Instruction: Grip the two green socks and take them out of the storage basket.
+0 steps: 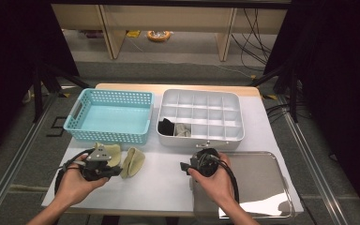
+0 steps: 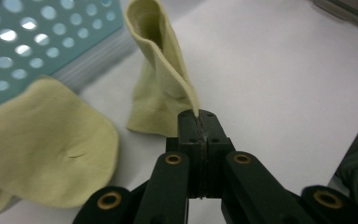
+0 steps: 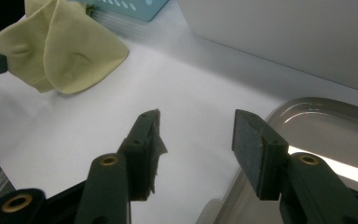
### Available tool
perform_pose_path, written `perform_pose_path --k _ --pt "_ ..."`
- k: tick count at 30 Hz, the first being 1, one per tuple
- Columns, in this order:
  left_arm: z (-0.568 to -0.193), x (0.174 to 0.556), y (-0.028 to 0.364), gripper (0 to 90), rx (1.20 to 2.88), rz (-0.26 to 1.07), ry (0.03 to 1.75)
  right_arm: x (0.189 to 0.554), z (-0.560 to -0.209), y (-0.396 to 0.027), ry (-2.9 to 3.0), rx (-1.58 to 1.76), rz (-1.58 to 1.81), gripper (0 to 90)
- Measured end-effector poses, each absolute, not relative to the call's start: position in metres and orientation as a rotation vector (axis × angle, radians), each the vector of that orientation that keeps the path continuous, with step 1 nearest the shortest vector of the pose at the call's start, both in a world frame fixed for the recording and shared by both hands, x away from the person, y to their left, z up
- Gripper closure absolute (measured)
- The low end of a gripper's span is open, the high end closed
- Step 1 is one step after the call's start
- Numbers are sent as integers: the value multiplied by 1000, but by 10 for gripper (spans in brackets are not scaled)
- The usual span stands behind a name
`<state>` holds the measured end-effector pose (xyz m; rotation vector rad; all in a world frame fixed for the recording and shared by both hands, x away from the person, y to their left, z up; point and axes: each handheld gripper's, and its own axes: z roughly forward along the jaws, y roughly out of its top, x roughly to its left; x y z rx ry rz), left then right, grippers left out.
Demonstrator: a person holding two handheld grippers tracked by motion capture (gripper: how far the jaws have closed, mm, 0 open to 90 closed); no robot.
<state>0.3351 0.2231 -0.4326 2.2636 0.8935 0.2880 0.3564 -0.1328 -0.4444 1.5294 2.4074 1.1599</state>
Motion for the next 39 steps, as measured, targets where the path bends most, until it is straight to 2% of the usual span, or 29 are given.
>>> perform_pose_path --k 28,34,39 --pt "-370 343 248 892 2206 471 869 357 -442 -131 2406 1502 1179 522" --pt "-369 345 243 890 2214 483 853 356 -442 -130 2406 1516 1178 522" --pt "-372 350 231 888 2255 500 777 356 -443 -128 2415 1507 1179 521"
